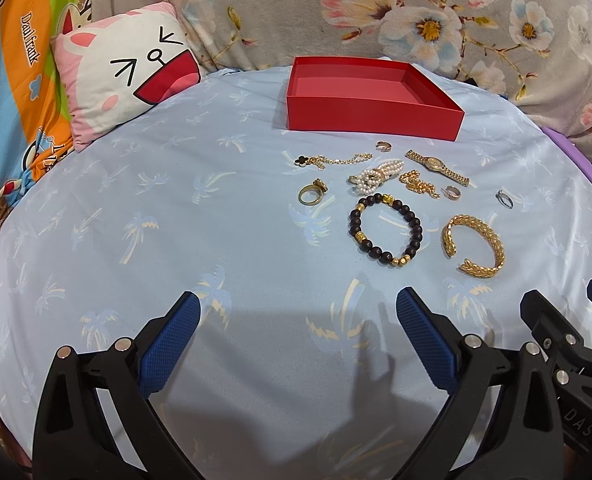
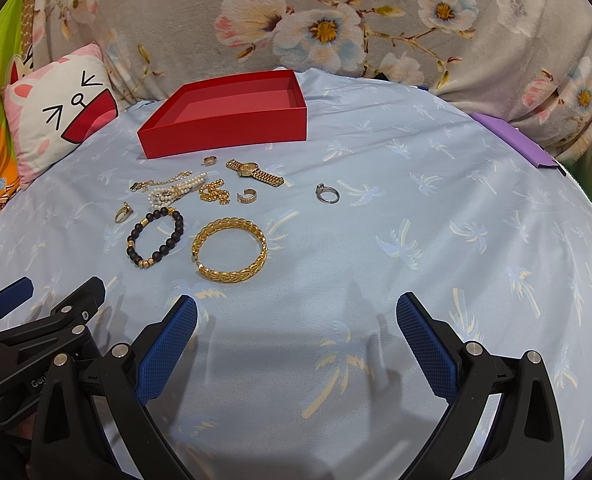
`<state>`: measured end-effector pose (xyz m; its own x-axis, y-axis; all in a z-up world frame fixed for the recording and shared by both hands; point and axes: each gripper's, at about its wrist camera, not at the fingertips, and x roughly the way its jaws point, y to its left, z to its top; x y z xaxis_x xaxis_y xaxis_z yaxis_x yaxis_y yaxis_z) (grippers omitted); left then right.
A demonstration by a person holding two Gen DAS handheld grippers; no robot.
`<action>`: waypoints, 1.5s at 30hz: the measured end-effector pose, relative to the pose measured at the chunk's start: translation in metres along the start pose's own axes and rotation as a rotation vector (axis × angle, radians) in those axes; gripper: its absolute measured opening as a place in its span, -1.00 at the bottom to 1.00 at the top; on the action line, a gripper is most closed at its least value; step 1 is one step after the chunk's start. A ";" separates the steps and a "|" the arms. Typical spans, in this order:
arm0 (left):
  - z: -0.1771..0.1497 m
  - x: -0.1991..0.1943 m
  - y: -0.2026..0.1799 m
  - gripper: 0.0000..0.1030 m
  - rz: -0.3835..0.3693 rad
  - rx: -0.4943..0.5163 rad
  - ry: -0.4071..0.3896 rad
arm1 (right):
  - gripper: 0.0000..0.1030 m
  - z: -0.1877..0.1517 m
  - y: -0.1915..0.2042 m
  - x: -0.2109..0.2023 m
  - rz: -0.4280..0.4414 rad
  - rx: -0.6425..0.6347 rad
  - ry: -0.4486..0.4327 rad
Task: Organize jewelry
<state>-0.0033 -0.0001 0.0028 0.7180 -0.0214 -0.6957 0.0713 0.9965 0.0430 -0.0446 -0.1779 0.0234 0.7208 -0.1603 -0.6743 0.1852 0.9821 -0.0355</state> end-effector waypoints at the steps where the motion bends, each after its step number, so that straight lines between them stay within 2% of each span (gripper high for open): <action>1: 0.000 0.000 0.000 0.86 -0.001 0.000 -0.001 | 0.90 0.000 0.000 0.000 0.000 0.000 0.000; 6: -0.001 0.000 -0.001 0.86 -0.026 -0.014 -0.005 | 0.90 0.000 0.000 0.000 0.007 0.001 0.006; 12: -0.002 0.000 0.024 0.87 -0.070 -0.114 0.004 | 0.90 0.005 0.003 0.003 0.044 -0.005 0.029; 17: 0.001 -0.001 0.036 0.87 -0.008 -0.093 0.002 | 0.88 0.014 0.012 0.021 0.065 -0.027 0.068; 19: 0.001 -0.002 0.038 0.87 0.008 -0.093 0.005 | 0.81 0.019 0.015 0.028 0.082 -0.026 0.084; 26: 0.002 0.000 0.047 0.87 -0.008 -0.098 0.020 | 0.50 0.026 0.028 0.044 0.113 -0.050 0.115; 33: 0.003 0.002 0.048 0.87 -0.027 -0.096 0.016 | 0.41 0.033 0.040 0.054 0.118 -0.071 0.135; 37: 0.004 0.004 0.048 0.87 -0.034 -0.097 0.021 | 0.11 0.035 0.044 0.061 0.107 -0.073 0.147; 45: 0.009 0.009 0.048 0.87 -0.060 -0.101 0.033 | 0.07 0.033 0.037 0.057 0.140 -0.050 0.136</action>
<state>0.0124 0.0470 0.0050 0.6912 -0.0807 -0.7182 0.0427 0.9966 -0.0709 0.0257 -0.1536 0.0080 0.6395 -0.0103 -0.7687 0.0538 0.9981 0.0314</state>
